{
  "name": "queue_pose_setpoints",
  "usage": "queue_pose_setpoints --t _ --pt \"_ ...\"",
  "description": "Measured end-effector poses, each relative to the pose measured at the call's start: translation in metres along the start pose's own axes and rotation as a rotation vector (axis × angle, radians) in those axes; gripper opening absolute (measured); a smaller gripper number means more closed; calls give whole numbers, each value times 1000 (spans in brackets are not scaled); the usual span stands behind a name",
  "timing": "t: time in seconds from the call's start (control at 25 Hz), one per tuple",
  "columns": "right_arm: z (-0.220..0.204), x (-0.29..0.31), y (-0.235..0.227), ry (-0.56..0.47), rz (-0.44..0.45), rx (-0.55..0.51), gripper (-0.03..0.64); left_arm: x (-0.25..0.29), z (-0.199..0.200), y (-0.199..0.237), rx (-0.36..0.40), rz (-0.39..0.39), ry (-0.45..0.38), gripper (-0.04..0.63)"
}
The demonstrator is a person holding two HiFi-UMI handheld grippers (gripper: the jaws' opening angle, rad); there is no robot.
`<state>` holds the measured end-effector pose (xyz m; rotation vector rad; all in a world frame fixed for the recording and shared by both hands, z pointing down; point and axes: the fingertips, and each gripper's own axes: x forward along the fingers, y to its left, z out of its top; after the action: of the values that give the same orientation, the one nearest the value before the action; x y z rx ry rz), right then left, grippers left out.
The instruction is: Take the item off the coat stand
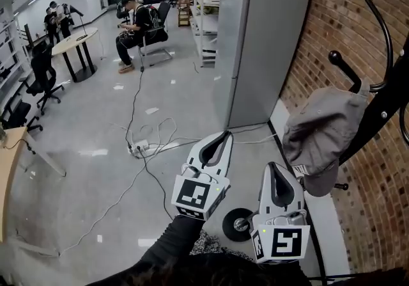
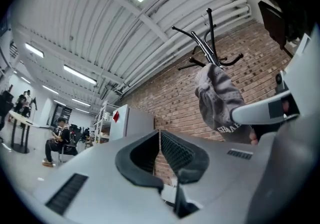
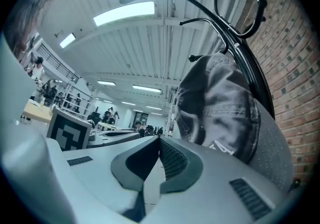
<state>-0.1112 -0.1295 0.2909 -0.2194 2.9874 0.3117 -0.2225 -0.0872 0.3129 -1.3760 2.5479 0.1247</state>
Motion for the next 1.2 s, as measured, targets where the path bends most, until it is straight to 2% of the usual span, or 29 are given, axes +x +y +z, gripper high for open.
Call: queue_pose_setpoints --t 0.36,0.52,0.84,1.04,1.2 --pt "0 14 13 39 -304 3 9 14 -7 9 -43 -291 28 20" --pt "-3 13 28 75 -398 16 9 9 -9 10 -67 -400 44 21" --pt "-2 -1 35 117 -569 -1 9 -7 -12 8 -127 -540 57 20" --pt "-4 -23 27 130 -666 7 9 -15 -19 2 -134 -595 79 21" --pt "-2 -43 13 133 -718 17 9 -17 -10 -12 -123 -640 64 21"
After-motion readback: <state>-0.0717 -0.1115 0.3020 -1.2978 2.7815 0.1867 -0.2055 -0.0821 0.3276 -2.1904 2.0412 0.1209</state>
